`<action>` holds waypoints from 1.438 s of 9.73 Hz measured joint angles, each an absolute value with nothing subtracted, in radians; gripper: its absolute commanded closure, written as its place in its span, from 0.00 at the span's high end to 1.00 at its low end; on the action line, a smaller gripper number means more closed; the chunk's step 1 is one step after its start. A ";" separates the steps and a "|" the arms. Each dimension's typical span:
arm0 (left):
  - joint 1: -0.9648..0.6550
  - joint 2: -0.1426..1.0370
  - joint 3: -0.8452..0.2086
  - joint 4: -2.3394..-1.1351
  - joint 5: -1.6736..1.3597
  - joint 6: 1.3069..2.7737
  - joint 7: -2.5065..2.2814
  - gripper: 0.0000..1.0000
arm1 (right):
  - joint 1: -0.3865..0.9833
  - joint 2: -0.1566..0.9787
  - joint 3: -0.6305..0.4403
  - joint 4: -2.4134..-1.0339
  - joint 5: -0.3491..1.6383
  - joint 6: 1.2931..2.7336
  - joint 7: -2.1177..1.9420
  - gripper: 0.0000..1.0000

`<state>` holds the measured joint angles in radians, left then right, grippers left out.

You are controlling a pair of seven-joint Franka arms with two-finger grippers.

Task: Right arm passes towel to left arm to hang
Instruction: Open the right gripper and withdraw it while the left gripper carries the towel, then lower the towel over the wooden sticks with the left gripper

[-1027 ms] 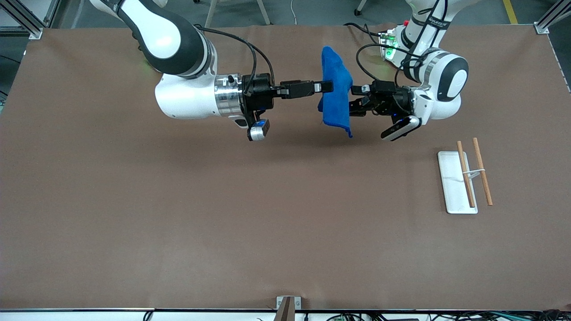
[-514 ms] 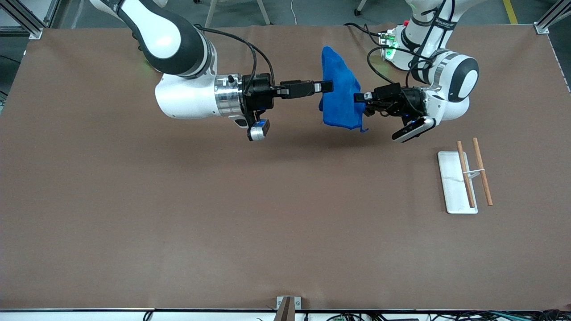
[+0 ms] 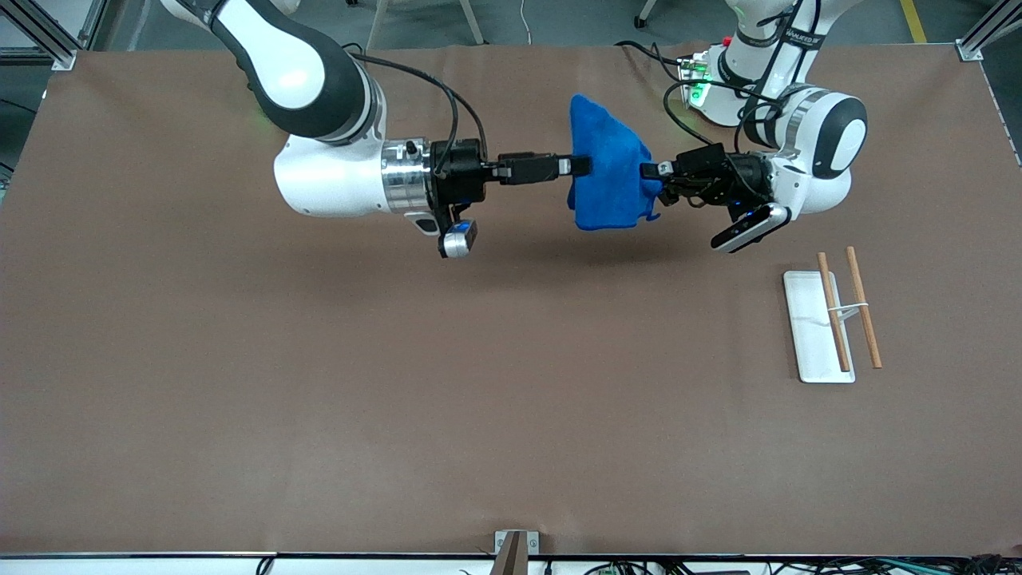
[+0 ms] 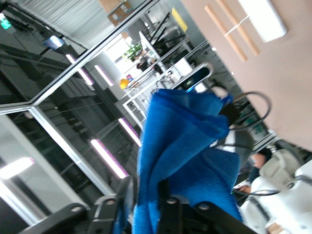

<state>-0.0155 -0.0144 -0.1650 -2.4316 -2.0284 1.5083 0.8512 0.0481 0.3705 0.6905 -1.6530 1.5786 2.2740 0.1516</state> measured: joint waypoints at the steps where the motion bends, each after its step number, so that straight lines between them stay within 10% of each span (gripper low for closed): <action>1: -0.015 -0.016 -0.147 -2.427 -1.976 1.508 0.846 0.00 | 0.016 0.368 0.689 -1.665 1.474 2.272 0.151 1.00; 14: -0.015 0.085 0.201 -1.886 -0.627 1.576 0.546 0.00 | -0.063 0.170 0.029 -1.709 0.034 1.980 0.172 1.00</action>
<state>-0.0147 0.0855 0.2008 -1.8862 -0.6266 1.5757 0.5455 -0.0635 0.1702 0.0293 -1.7091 0.0339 1.9802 0.1715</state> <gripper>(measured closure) 0.978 0.000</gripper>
